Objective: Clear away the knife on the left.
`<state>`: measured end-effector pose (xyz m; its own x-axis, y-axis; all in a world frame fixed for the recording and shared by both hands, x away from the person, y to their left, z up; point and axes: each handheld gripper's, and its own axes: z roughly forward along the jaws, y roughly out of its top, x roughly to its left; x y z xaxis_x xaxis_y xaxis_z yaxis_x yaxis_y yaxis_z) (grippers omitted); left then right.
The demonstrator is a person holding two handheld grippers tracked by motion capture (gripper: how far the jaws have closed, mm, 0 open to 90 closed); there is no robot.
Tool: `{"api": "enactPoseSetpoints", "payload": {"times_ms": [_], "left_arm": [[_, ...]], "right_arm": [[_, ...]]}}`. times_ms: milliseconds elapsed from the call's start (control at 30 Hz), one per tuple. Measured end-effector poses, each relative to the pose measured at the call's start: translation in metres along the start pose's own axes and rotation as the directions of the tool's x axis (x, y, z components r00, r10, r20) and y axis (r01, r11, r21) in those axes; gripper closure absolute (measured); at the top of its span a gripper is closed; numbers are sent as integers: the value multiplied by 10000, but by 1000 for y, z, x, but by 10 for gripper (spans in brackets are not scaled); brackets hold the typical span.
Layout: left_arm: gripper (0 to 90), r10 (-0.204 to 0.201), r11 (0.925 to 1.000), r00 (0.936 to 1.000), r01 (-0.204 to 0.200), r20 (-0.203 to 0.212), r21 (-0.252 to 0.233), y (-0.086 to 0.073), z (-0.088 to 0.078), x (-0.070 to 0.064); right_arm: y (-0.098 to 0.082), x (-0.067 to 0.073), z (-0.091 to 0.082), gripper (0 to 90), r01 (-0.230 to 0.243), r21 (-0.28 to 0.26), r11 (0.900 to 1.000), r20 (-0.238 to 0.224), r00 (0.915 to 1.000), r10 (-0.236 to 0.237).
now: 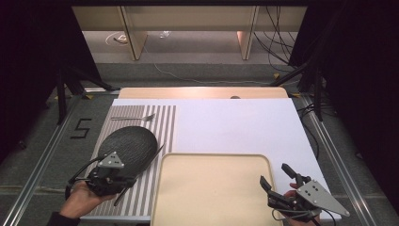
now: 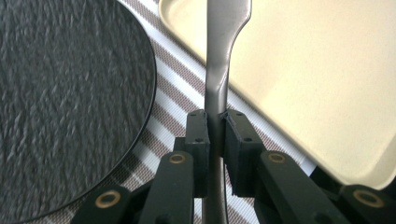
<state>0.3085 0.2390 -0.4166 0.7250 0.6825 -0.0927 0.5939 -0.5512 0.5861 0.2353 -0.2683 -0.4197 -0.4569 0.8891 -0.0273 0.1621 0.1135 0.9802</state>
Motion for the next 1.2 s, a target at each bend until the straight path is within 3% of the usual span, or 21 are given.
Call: {"api": "enactPoseSetpoints", "payload": {"times_ms": [233, 867, 967, 1067, 1200], "left_arm": [[804, 150, 9997, 9997, -146, 195, -177, 8, 5, -13], [803, 626, 9976, 9932, -652, 976, 232, 36, 27, -37], [804, 565, 9979, 9926, -596, 1075, 257, 39, 29, -38], [803, 379, 9989, 9879, -416, 1502, 215, 40, 35, -39], [803, 454, 9977, 9861, -527, 1598, 422, 44, 42, -44]], "right_arm": [[0, 0, 0, 216, 31, 4, 10000, 0, 10000, -31], [0, 0, 0, 216, -1, 15, 10000, -22, 10000, 1], [0, 0, 0, 216, -11, 20, 10000, -27, 10000, 11], [0, 0, 0, 217, -12, 25, 10000, -30, 10000, 12], [0, 0, 0, 216, -12, 21, 10000, -26, 10000, 12]]}}
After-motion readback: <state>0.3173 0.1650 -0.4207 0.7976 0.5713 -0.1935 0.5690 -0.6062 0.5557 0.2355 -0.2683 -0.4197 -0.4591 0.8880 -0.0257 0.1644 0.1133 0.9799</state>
